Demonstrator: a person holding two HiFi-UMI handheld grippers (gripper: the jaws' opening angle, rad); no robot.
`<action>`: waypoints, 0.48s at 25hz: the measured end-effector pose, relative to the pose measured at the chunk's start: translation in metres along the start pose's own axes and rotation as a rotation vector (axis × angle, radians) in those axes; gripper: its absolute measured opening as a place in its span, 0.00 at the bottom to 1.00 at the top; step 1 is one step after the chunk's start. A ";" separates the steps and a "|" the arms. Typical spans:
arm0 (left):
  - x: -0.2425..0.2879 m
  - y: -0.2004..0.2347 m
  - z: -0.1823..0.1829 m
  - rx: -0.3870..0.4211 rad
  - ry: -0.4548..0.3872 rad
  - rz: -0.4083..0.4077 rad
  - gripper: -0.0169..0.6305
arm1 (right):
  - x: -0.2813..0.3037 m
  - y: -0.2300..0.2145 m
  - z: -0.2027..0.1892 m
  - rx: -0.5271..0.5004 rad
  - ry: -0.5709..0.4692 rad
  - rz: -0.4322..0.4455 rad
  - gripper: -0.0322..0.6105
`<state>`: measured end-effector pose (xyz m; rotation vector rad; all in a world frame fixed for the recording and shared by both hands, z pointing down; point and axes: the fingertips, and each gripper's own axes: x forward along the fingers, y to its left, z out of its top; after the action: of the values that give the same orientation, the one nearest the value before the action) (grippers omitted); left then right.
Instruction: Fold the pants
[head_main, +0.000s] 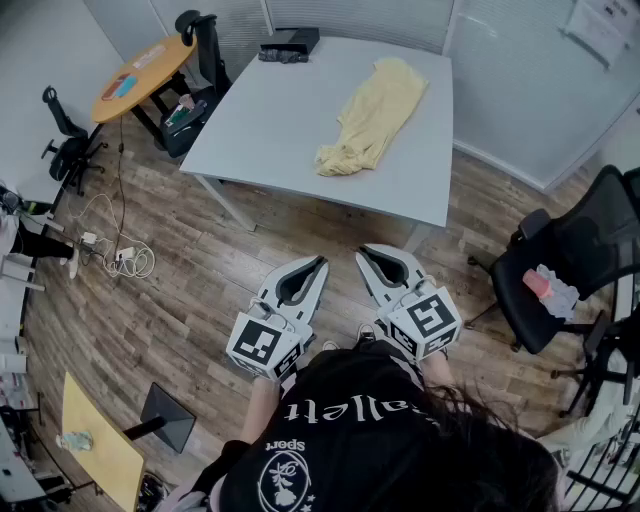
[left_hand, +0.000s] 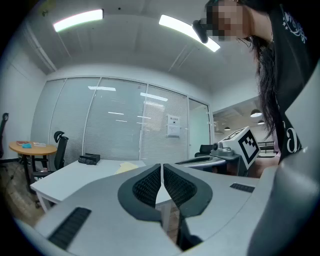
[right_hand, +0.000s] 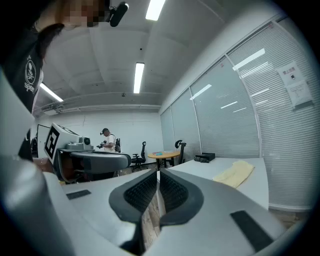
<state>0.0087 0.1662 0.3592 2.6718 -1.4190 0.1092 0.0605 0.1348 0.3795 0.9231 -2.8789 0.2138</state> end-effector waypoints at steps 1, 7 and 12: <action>0.000 0.001 0.000 0.000 0.000 0.001 0.08 | 0.002 0.000 0.000 0.000 -0.001 0.001 0.10; 0.009 0.005 -0.001 0.002 0.006 0.007 0.08 | 0.006 -0.007 0.002 -0.014 -0.007 0.015 0.10; 0.019 0.008 0.000 0.006 0.014 0.011 0.08 | 0.009 -0.012 0.004 -0.045 -0.011 0.029 0.10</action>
<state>0.0127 0.1462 0.3621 2.6627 -1.4321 0.1323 0.0596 0.1191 0.3781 0.8773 -2.8960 0.1458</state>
